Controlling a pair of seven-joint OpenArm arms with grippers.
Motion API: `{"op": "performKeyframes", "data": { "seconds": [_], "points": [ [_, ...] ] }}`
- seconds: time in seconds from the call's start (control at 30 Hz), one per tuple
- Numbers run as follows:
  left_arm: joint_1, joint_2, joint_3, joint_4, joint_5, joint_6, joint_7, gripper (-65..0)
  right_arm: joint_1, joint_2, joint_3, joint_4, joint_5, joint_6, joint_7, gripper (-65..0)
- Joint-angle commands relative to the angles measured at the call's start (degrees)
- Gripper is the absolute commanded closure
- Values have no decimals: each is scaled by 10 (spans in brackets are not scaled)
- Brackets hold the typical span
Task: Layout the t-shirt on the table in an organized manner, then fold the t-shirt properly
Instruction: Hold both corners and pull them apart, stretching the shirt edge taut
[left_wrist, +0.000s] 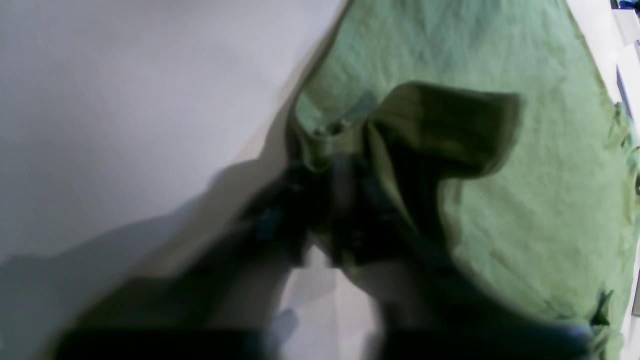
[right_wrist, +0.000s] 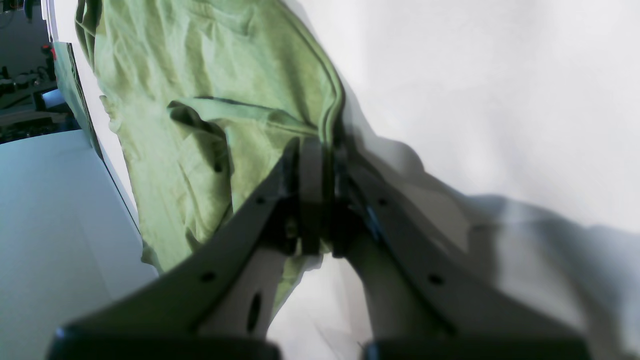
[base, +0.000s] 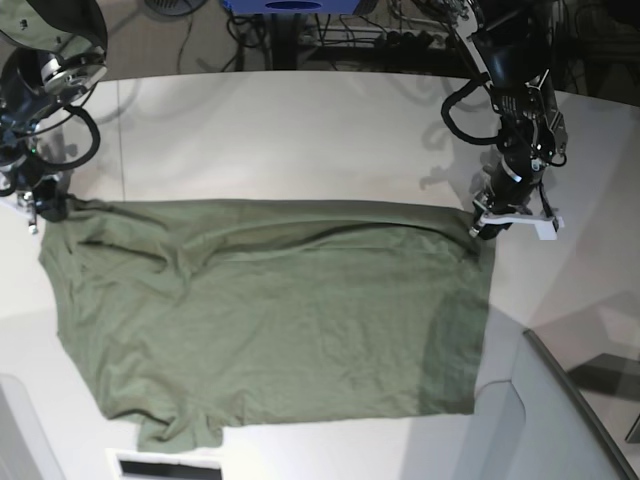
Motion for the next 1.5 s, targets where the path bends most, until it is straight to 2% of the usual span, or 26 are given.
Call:
{"op": "performKeyframes", "data": {
  "seconds": [0.0, 0.1, 0.27, 0.47, 0.6, 0.8, 0.9, 0.97, 1.07, 1.47],
  "points": [
    [-14, -4, -1, -11, 8, 6, 15, 0, 5, 8, -1, 4, -2, 0, 0, -8],
    [-19, -11, 3, -27, 8, 6, 15, 0, 5, 8, -2, 4, -3, 0, 0, -8],
    [-4, -8, 4, 42, 8, 9, 41, 0, 4, 8, -25, 8, -5, 0, -3, -6],
    [7, -8, 4, 132, 5, 63, 121, 0, 0, 16, -100, 70, -3, 0, -29, -3],
    [4, -8, 4, 177, 6, 66, 158, 0, 9, 17, -106, 110, -3, -2, -42, -2],
    [-5, -10, 4, 199, 4, 66, 161, 0, 28, 22, -108, 153, -3, -3, -71, -2],
    [-28, -11, 2, 199, 7, 68, 204, 0, 44, 22, -109, 179, -5, -3, -93, -3],
    [-40, -11, -1, 206, 4, 84, 221, 0, 52, 28, -109, 190, -5, -3, -107, -3],
    [-38, -9, -1, 238, 6, 92, 226, 0, 49, 33, -109, 196, -5, -3, -121, -3],
    [-19, -9, 4, 253, 6, 92, 226, 0, 42, 32, -108, 196, -5, -3, -138, -3]
  ]
}}
